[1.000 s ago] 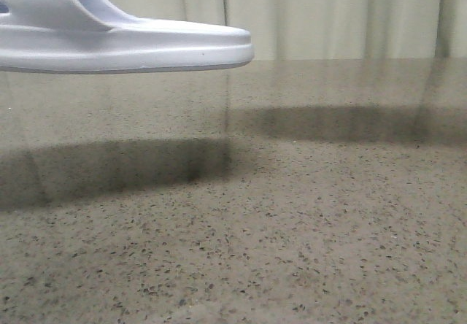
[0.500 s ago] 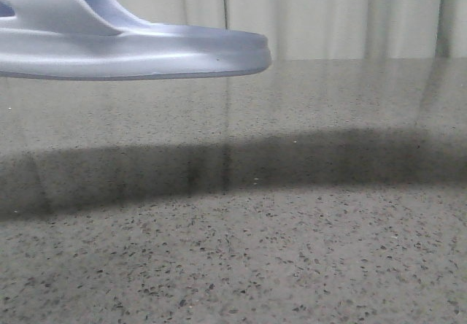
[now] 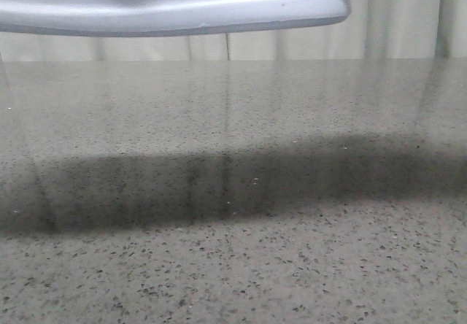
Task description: Insert blue slippers together front up
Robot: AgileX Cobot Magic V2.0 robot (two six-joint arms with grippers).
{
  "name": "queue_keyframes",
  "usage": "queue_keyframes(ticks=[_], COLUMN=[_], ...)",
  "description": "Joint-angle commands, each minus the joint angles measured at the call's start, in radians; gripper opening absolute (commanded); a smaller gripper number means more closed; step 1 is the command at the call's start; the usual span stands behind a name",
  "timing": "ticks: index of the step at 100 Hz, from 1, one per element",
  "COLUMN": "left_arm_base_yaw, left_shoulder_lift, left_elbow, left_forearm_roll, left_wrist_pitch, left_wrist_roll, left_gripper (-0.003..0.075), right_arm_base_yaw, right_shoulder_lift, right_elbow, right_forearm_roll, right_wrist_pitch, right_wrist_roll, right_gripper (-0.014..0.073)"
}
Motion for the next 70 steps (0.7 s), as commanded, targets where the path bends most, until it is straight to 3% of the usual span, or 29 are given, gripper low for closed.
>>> queue_keyframes(ticks=[1, 22, 44, 70], left_arm_base_yaw=[-0.006, -0.006, -0.006, -0.006], left_shoulder_lift=[-0.001, -0.001, -0.001, -0.001], left_elbow=[-0.039, -0.039, -0.039, -0.039], left_forearm_roll=[-0.110, -0.170, -0.228, -0.313], left_wrist_pitch=[0.019, 0.050, 0.075, 0.105], left_wrist_roll=[0.032, 0.057, 0.081, 0.110], left_gripper=[0.0016, 0.0016, 0.0016, 0.0016], right_arm_base_yaw=[-0.004, -0.004, -0.004, -0.004], right_shoulder_lift=[-0.006, -0.006, -0.006, -0.006], right_elbow=[-0.036, -0.034, -0.002, 0.031], right_forearm_roll=[0.048, 0.085, 0.306, 0.332], right_wrist_pitch=[-0.039, -0.017, -0.007, -0.014], right_wrist_roll=[-0.021, -0.045, -0.213, -0.219], right_gripper=[-0.0107, -0.0107, -0.0107, -0.0107])
